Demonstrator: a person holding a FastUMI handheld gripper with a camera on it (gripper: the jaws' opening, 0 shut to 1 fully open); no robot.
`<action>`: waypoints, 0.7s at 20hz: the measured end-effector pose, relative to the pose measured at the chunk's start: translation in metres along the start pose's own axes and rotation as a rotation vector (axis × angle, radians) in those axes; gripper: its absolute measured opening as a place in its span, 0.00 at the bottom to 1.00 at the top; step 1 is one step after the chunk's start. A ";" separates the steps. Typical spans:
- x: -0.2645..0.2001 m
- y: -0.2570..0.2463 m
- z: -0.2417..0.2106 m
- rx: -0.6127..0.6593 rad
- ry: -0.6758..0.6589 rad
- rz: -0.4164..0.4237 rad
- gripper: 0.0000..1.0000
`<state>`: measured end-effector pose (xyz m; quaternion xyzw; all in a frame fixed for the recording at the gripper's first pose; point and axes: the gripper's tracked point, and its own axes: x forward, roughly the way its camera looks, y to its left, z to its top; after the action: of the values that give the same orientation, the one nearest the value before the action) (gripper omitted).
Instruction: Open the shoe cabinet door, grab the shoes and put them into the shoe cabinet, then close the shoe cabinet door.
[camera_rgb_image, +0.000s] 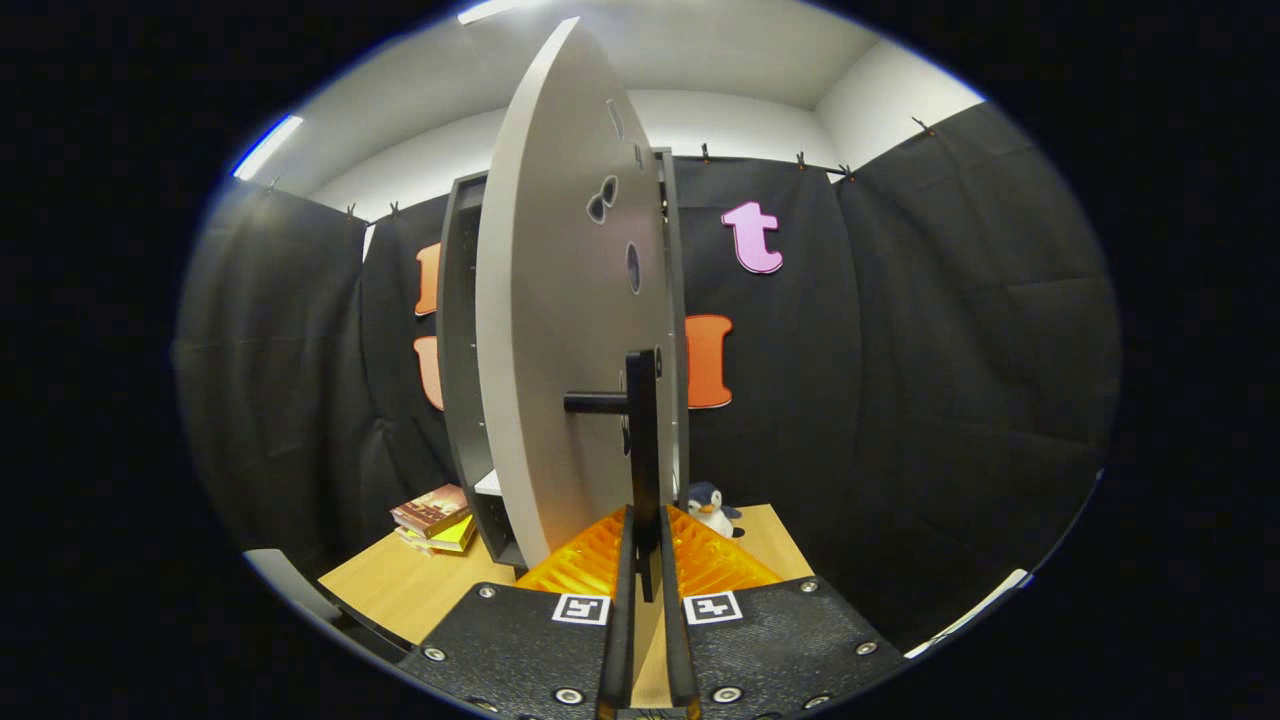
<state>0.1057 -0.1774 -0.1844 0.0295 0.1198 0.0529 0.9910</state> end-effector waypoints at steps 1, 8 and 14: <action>0.000 -0.009 0.000 -0.003 -0.004 -0.012 0.13; 0.000 -0.062 -0.002 0.090 0.009 -0.043 0.07; -0.012 -0.056 0.007 0.016 -0.036 -0.028 0.08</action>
<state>0.1014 -0.2349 -0.1790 0.0366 0.1026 0.0374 0.9933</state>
